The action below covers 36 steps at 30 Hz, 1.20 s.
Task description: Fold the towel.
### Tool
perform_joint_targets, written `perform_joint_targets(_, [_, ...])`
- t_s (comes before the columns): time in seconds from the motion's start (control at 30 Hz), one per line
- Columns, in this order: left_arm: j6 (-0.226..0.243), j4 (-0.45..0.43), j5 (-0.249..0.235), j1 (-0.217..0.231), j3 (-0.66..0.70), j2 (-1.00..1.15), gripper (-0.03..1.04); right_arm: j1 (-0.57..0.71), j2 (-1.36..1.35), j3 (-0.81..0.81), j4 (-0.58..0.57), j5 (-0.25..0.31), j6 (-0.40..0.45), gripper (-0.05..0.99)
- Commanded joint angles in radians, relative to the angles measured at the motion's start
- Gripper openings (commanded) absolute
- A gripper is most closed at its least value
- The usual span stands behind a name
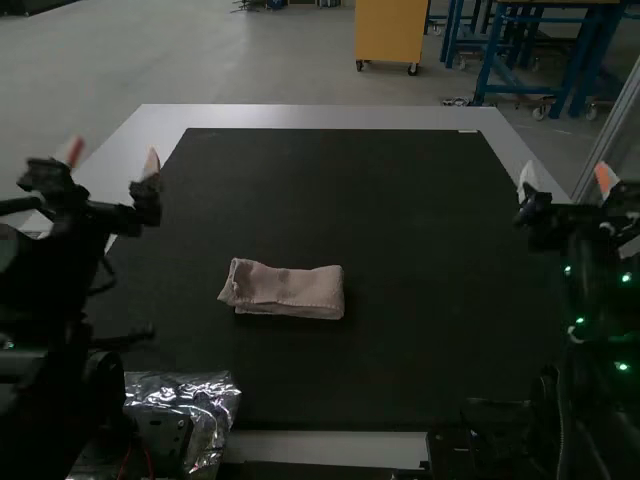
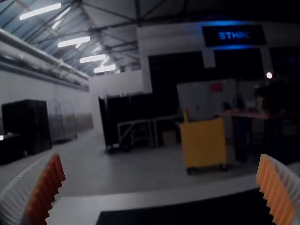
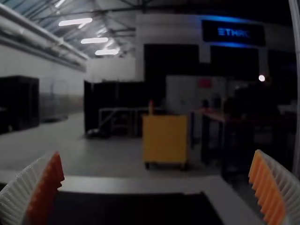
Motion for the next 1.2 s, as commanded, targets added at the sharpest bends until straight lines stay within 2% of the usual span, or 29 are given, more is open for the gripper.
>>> perform_joint_targets(0.0, [-0.027,0.003,-0.026,0.01,-0.052,-0.003,0.97,-0.011,-0.008,-0.007,-0.026,0.083,-0.018,0.91])
perform_joint_targets(0.03, [-0.023,-0.012,-0.049,0.01,-0.062,-0.003,0.97,-0.011,-0.008,-0.007,-0.068,0.113,-0.014,0.91])
perform_joint_targets(0.07, [-0.021,-0.067,-0.086,0.012,-0.065,-0.003,0.97,-0.011,-0.008,-0.007,-0.115,0.133,0.009,0.91])
perform_joint_targets(0.13, [-0.023,-0.146,-0.149,0.012,-0.061,-0.003,0.97,-0.014,-0.008,-0.008,-0.214,0.134,0.044,0.91])
perform_joint_targets(0.23, [-0.032,-0.3,-0.149,0.01,-0.061,-0.003,0.97,-0.017,-0.008,-0.008,-0.326,0.134,0.051,0.91])
perform_joint_targets(0.3, [-0.044,-0.34,-0.149,0.012,-0.061,-0.003,0.97,-0.017,-0.008,-0.008,-0.413,0.134,0.041,0.91])
perform_joint_targets(0.33, [-0.047,-0.345,-0.149,0.01,-0.062,-0.003,0.97,-0.017,-0.008,-0.008,-0.447,0.134,0.037,0.91])
perform_joint_targets(0.47, [-0.049,-0.345,-0.149,0.007,-0.062,-0.003,0.97,-0.014,-0.008,-0.008,-0.459,0.126,0.032,0.91])
perform_joint_targets(0.6, [-0.049,-0.345,-0.149,0.007,-0.062,-0.003,0.97,-0.01,-0.008,-0.008,-0.47,0.07,0.032,0.91])
perform_joint_targets(0.67, [-0.049,-0.345,-0.149,0.007,-0.062,-0.003,0.97,-0.011,-0.008,-0.008,-0.484,0.024,0.031,0.91])
perform_joint_targets(1.17, [-0.049,-0.345,-0.149,0.01,-0.061,-0.003,0.97,-0.011,-0.008,-0.008,-0.491,0.021,0.031,0.91])
